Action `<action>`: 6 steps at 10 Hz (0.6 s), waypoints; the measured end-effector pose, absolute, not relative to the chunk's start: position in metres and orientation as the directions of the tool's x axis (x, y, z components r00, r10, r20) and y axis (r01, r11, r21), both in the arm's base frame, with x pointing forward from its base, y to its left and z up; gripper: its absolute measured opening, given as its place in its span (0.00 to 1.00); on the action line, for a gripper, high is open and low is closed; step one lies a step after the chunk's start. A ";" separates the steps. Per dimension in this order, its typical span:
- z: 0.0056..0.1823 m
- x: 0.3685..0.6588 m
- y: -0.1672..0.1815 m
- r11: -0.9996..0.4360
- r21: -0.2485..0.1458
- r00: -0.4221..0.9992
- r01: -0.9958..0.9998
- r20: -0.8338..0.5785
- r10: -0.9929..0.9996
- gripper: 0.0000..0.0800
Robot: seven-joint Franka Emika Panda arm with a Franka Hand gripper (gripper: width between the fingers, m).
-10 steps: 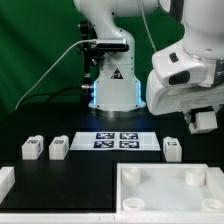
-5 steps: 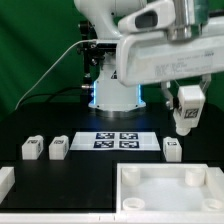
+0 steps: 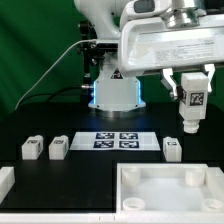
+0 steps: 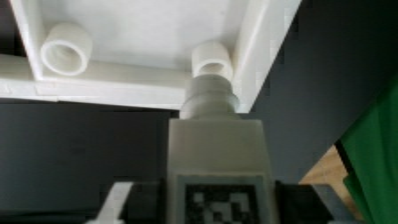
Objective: Assemble one leg
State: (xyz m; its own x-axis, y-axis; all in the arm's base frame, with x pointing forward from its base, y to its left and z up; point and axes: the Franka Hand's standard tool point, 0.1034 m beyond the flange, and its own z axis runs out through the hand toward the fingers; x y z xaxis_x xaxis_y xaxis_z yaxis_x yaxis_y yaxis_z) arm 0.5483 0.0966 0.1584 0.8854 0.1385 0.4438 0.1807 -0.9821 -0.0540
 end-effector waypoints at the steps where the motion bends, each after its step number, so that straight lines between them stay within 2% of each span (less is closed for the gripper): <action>1: 0.161 0.558 0.098 -0.982 -0.058 0.883 0.180 0.449 0.136 0.36; 3: 0.149 0.598 0.107 -0.981 -0.079 0.863 0.177 0.491 0.116 0.36; 6: 0.130 0.618 0.116 -0.981 -0.087 0.854 0.176 0.509 0.108 0.36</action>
Offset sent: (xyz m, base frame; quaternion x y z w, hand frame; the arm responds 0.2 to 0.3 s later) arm 0.0590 -0.0078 -0.0223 -0.0484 0.0578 -0.0220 0.9969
